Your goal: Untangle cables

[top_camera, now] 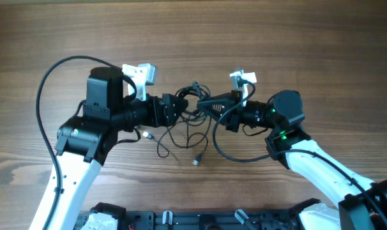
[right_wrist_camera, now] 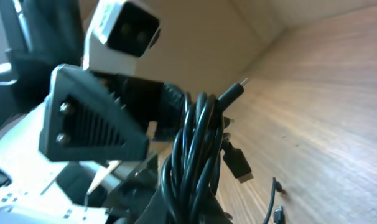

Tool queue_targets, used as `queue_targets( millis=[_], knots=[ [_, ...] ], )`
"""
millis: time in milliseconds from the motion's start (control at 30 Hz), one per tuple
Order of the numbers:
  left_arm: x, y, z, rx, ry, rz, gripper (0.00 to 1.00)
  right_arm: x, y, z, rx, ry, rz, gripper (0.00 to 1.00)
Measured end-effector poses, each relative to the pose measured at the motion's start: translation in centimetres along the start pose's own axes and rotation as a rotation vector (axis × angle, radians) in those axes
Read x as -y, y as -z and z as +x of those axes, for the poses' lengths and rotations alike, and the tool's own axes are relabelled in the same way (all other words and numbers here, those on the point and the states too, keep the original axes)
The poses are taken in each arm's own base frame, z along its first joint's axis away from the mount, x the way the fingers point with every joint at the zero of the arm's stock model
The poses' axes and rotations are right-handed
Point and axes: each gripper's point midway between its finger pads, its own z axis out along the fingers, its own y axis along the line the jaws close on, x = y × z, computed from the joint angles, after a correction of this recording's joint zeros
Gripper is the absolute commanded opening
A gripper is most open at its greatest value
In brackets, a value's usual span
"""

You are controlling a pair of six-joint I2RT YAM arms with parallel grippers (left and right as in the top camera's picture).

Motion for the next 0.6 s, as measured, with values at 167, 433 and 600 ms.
queue_targets(
  millis=[167,433,600],
  knots=[
    [0.1,0.0,0.3,-0.014,-0.055,0.008,0.83,0.2,0.0,-0.4,0.023,-0.021,0.015,0.04],
    [-1.8,-3.2,-0.1,-0.066,-0.041,0.005,0.62,-0.8,0.0,-0.5,0.015,-0.042,-0.029,0.05],
    [-1.0,-3.6,-0.3,-0.069,-0.029,0.062,0.04,-1.4,-0.6,0.1,-0.005,-0.071,-0.049,0.17]
  ],
)
